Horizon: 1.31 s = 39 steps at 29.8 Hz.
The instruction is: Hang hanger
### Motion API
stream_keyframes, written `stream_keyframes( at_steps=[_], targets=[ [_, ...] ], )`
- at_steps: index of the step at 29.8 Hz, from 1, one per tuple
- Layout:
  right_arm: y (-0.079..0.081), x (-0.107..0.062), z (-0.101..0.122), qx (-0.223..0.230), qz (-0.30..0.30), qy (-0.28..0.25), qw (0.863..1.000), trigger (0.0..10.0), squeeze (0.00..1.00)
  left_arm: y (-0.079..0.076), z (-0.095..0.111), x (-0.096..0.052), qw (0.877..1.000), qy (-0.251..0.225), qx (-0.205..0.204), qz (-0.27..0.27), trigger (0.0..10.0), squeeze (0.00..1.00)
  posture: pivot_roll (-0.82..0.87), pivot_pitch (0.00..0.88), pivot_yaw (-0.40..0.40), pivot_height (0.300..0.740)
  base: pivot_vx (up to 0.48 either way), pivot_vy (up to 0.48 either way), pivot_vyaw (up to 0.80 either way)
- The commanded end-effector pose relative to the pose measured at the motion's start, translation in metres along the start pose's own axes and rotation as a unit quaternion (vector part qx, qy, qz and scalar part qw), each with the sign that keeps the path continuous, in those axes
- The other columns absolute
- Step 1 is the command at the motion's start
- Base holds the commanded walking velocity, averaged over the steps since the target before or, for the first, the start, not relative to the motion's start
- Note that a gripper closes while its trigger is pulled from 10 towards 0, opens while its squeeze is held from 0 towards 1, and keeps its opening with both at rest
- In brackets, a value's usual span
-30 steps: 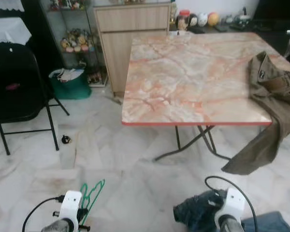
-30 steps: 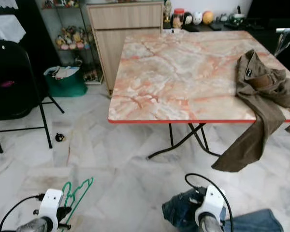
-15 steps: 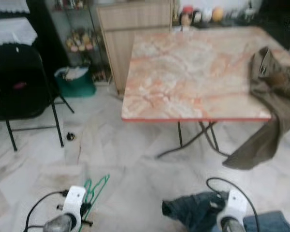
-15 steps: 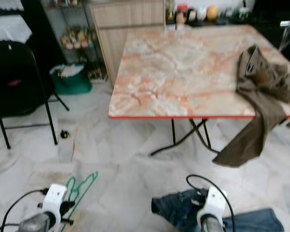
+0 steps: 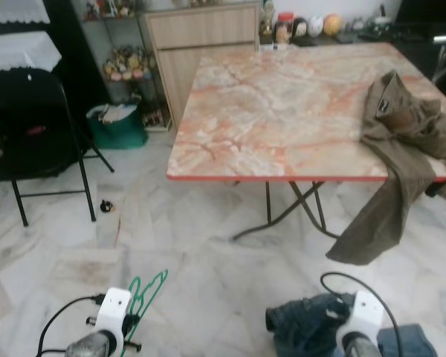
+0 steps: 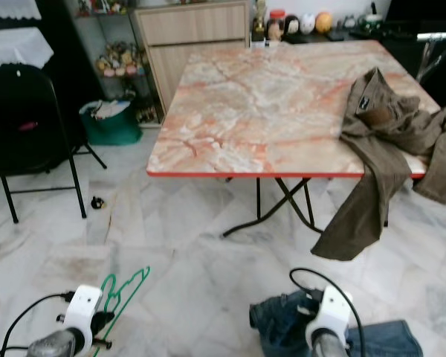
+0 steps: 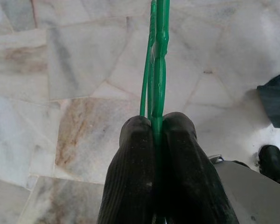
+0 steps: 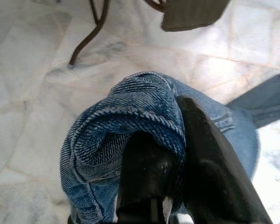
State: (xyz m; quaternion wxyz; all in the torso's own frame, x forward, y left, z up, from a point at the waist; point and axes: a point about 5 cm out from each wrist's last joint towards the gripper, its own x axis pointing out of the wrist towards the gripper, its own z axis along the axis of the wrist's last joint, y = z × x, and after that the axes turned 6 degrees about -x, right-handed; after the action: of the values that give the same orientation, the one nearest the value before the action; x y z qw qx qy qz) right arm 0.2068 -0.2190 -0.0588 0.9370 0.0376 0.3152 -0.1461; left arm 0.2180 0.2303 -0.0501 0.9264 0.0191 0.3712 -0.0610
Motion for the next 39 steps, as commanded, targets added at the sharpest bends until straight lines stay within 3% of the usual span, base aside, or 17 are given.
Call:
stream_keyframes(
  at_steps=[1, 7, 8, 10, 12, 17, 20, 21, 23, 29, 31, 34, 35, 39],
  targets=[
    [0.005, 0.004, 0.015, 0.002, 0.006, -0.034, 0.999, 10.0, 0.00, 0.007, -0.005, -0.003, 1.000, 0.009, -0.002, 0.010, 10.0, 0.00, 0.10, 0.000, 0.068, 0.740, 0.000, 0.000, 0.00],
    [0.011, 0.008, 0.040, -0.030, -0.001, -0.097, 0.995, 10.0, 0.00, 0.006, -0.007, -0.003, 1.000, 0.015, -0.003, 0.014, 10.0, 0.00, 0.10, 0.000, 0.070, 0.740, 0.000, 0.000, 0.00],
    [0.015, 0.009, 0.058, -0.038, 0.009, -0.146, 0.989, 10.0, 0.00, 0.006, -0.008, -0.003, 1.000, 0.016, -0.004, 0.018, 10.0, 0.00, 0.10, 0.000, 0.069, 0.740, 0.000, 0.000, 0.00],
    [0.016, 0.009, 0.064, -0.038, 0.011, -0.161, 0.986, 10.0, 0.00, 0.006, -0.008, -0.003, 1.000, 0.017, -0.004, 0.019, 10.0, 0.00, 0.10, 0.000, 0.068, 0.740, 0.000, 0.000, 0.00],
    [0.017, 0.008, 0.091, -0.057, 0.008, -0.232, 0.971, 10.0, 0.00, 0.007, -0.009, -0.004, 1.000, 0.017, -0.005, 0.022, 10.0, 0.00, 0.10, 0.000, 0.068, 0.740, 0.000, 0.000, 0.00],
    [0.026, 0.003, 0.113, -0.068, 0.027, -0.298, 0.952, 10.0, 0.00, 0.006, -0.010, -0.004, 1.000, 0.017, -0.006, 0.023, 10.0, 0.00, 0.09, 0.000, 0.068, 0.740, 0.000, 0.000, 0.00],
    [0.041, -0.009, 0.128, -0.111, 0.061, -0.362, 0.923, 10.0, 0.00, 0.006, -0.010, -0.004, 1.000, 0.016, -0.008, 0.024, 10.0, 0.00, 0.10, 0.000, 0.065, 0.740, 0.000, 0.000, 0.00],
    [0.041, -0.009, 0.128, -0.111, 0.061, -0.362, 0.923, 10.0, 0.00, 0.006, -0.010, -0.004, 1.000, 0.016, -0.008, 0.024, 10.0, 0.00, 0.10, 0.000, 0.065, 0.740, 0.000, 0.000, 0.00],
    [0.049, -0.022, 0.145, -0.124, 0.071, -0.416, 0.898, 10.0, 0.00, 0.006, -0.010, -0.004, 1.000, 0.015, -0.010, 0.025, 10.0, 0.00, 0.09, 0.000, 0.065, 0.740, 0.000, 0.000, 0.00],
    [0.057, -0.037, 0.165, -0.109, 0.073, -0.462, 0.877, 10.0, 0.00, 0.006, -0.009, -0.004, 0.999, 0.015, -0.011, 0.026, 10.0, 0.00, 0.09, 0.000, 0.068, 0.740, 0.000, 0.000, 0.00],
    [0.067, -0.050, 0.181, -0.097, 0.076, -0.497, 0.859, 10.0, 0.00, 0.006, -0.009, -0.004, 0.999, 0.015, -0.012, 0.027, 10.0, 0.00, 0.09, 0.000, 0.069, 0.740, 0.000, 0.000, 0.00],
    [0.071, -0.056, 0.189, -0.097, 0.077, -0.512, 0.850, 10.0, 0.00, 0.006, -0.009, -0.004, 0.999, 0.015, -0.012, 0.028, 10.0, 0.00, 0.09, 0.000, 0.071, 0.740, 0.000, 0.000, 0.00],
    [0.078, -0.066, 0.206, -0.086, 0.076, -0.535, 0.837, 10.0, 0.00, 0.006, -0.009, -0.003, 0.999, 0.015, -0.012, 0.029, 10.0, 0.00, 0.09, 0.000, 0.073, 0.740, 0.000, 0.000, 0.00],
    [0.085, -0.074, 0.221, -0.085, 0.080, -0.552, 0.826, 10.0, 0.00, 0.007, -0.009, -0.004, 0.999, 0.011, -0.014, 0.034, 10.0, 0.00, 0.09, 0.000, 0.072, 0.740, 0.000, 0.000, 0.00]
  ],
)
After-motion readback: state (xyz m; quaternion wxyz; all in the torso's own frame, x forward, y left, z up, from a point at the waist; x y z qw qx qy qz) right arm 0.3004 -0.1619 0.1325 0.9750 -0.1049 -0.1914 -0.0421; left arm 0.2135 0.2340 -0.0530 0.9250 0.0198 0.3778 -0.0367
